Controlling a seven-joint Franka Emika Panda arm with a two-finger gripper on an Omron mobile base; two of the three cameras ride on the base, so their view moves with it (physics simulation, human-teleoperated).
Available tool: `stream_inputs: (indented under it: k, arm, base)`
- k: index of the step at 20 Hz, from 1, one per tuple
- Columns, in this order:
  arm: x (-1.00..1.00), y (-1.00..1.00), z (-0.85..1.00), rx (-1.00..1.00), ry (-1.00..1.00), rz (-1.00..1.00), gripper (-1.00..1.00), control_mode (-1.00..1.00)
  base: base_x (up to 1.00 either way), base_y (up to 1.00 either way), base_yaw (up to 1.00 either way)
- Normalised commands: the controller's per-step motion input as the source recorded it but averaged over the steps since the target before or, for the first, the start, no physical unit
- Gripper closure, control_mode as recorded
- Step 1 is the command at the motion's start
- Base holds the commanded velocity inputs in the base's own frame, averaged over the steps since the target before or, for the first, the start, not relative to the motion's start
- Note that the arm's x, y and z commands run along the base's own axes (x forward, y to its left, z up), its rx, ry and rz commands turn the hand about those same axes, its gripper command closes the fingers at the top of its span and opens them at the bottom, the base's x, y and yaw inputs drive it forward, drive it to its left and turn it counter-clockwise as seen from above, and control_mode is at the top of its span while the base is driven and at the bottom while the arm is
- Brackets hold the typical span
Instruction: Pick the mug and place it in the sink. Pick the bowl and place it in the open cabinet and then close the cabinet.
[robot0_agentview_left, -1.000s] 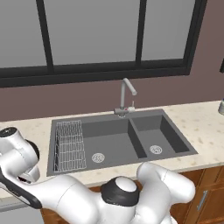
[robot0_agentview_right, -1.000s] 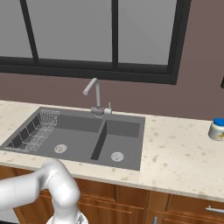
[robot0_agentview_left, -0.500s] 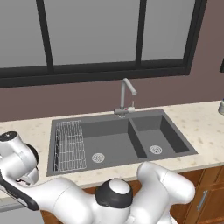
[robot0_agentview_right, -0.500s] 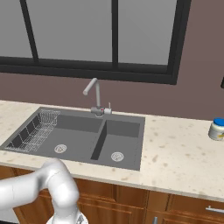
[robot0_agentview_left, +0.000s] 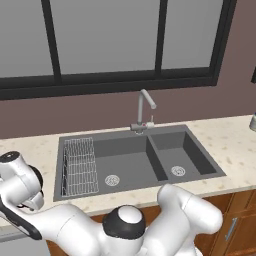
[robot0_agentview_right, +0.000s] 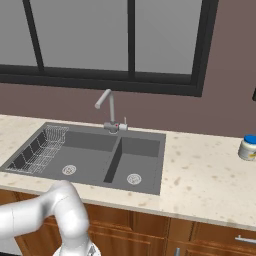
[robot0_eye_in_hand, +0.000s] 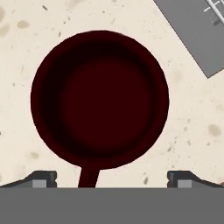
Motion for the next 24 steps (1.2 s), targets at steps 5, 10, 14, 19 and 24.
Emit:
stream_inputs:
  k: [5, 10, 14, 19, 24]
  arm:
    - [0.23, 0.04, -0.17, 0.0, 0.0, 0.0, -1.0, -1.0]
    - [0.14, 0.06, -0.18, 0.0, 0.0, -0.01, -1.0, -1.0]
    - [0.15, 0.09, -0.15, 0.0, 0.0, -0.03, -1.0, -1.0]
    - [0.0, 0.0, -0.28, 0.0, 0.0, -0.02, -1.0, -1.0]
    - [0.0, -0.27, -0.33, 0.0, 0.0, -0.03, -1.0, -1.0]
  base:
    - [0.0, 0.0, 0.0]
    - [0.0, 0.0, 0.0]
    - [0.0, 0.0, 0.0]
    - [0.0, 0.0, 0.0]
    - [0.0, 0.0, 0.0]
